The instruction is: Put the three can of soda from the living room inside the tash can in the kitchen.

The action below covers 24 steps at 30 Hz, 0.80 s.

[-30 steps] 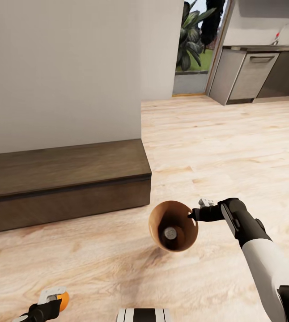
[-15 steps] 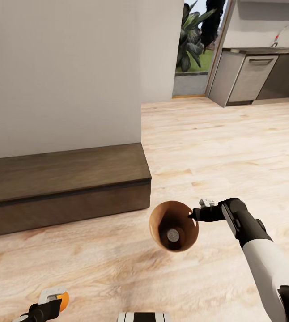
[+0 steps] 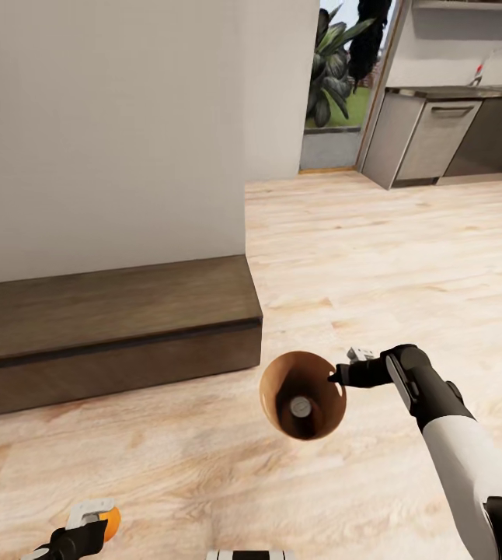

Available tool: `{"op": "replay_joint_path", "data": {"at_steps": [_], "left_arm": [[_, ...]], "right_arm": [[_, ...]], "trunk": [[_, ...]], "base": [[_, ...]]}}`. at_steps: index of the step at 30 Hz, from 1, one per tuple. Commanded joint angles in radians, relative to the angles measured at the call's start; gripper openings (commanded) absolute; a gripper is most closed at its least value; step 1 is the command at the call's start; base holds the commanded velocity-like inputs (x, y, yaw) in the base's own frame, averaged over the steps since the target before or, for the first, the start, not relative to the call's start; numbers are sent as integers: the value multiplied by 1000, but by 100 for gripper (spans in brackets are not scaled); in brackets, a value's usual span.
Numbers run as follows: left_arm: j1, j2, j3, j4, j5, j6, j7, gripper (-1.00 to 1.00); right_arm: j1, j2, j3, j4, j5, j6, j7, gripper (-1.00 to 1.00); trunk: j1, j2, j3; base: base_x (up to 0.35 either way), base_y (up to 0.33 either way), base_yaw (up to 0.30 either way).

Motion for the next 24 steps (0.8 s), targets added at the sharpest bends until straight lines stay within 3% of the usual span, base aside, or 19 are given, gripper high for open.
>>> {"op": "replay_joint_path", "data": {"at_steps": [1, 7, 15, 20, 22, 24], "left_arm": [[0, 0, 0, 0, 0, 0, -13, -100], [0, 1, 9, 1, 1, 1, -97, -100], [-1, 1, 12, -9, 6, 29, -115, -100], [-19, 7, 12, -99, 8, 153, -115, -100], [-28, 10, 12, -185, 9, 227, -115, -100], [-48, 12, 12, -326, 9, 343, -117, -100]], "right_arm": [[0, 0, -1, -1, -25, 14, 3, -100], [0, 0, -2, -1, -25, 25, 3, -100], [1, 0, -2, 2, -26, 27, 3, -100], [1, 2, 1, 5, -27, 28, 4, -100], [1, 2, 1, 5, -28, 29, 4, -100], [1, 2, 2, 8, -28, 35, 5, -100]], "trunk": [[-4, 7, 3], [-27, 49, 22], [-58, 105, 47], [-77, 140, 63], [-84, 154, 69], [-92, 168, 75]], "base": [[0, 0, 0], [0, 0, 0], [0, 0, 0], [0, 0, 0], [0, 0, 0], [0, 0, 0]]}}
